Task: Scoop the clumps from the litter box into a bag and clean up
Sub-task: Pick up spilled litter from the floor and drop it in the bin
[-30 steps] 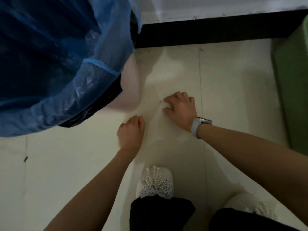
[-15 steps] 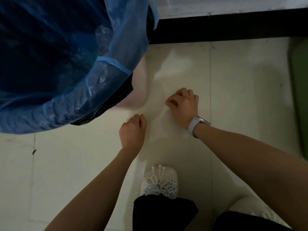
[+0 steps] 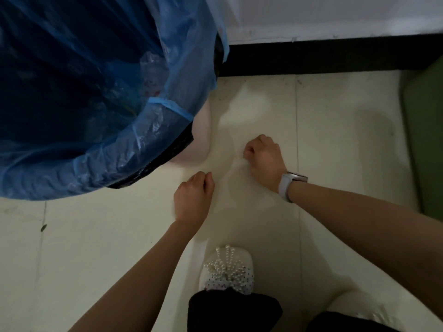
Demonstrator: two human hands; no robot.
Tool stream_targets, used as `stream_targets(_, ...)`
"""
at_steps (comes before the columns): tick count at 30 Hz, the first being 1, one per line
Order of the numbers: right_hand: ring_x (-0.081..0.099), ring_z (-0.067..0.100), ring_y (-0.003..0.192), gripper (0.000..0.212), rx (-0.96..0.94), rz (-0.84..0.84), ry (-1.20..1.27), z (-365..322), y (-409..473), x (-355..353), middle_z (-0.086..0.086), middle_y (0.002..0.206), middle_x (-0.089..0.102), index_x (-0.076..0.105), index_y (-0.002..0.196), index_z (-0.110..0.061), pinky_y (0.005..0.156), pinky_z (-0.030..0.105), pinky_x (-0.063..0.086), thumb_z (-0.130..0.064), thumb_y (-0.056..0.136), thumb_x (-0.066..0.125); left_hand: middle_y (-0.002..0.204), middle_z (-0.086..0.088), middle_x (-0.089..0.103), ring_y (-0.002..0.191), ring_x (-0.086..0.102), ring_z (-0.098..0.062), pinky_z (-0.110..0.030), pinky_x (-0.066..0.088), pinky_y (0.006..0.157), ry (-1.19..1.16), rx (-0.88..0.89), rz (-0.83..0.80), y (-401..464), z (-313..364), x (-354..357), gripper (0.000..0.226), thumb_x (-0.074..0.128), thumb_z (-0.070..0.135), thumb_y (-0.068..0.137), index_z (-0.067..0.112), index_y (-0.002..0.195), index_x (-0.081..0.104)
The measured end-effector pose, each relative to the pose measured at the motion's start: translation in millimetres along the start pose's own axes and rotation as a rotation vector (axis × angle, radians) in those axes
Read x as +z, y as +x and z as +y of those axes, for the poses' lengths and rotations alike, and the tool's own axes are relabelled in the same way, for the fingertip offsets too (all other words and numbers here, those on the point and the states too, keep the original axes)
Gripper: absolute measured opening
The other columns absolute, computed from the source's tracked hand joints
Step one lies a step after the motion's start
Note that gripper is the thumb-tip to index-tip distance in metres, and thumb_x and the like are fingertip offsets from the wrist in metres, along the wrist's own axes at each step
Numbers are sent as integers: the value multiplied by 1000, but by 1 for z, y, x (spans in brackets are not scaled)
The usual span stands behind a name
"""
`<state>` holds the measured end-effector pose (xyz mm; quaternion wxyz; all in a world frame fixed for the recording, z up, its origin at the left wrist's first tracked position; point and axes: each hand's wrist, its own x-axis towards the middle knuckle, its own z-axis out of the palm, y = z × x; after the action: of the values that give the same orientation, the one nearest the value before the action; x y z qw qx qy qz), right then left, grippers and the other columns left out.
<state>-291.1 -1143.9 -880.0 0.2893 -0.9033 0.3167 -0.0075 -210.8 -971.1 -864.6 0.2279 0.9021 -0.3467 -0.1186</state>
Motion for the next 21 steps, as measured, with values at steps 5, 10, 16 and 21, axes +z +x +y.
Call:
stream_targets(5,49,32,93,14,78,1,268,9,0,-57,22,98,53,57,92,8,75,24,31,6,88,44,47,-1,34,40,26,-14,-23,26,40,-25,179,18,8,43,-5,32,36,31,89,17,60,30)
stream_targets(10,43,12,73,8,65,95,385,3,7,-136,1,83,46,51,90,-6,61,9,33,-5,93,44,53,3,34,41,31,-15,-23,29,39,-165,496,106,33,123,-32,33,43,25,90,11,60,41)
stream_targets(16,40,0,66,12,-109,226,408,-41,25,-230,-8,72,43,46,82,-7,62,4,33,-4,93,44,53,-2,42,41,40,-19,-28,36,36,-231,645,338,71,206,-121,34,42,27,90,10,61,45)
stream_targets(21,42,3,67,13,-255,228,434,-101,42,-259,-8,74,44,46,82,-11,62,6,34,-7,94,45,54,6,30,41,29,-15,-25,26,40,-121,433,552,97,198,-197,32,38,31,91,19,63,30)
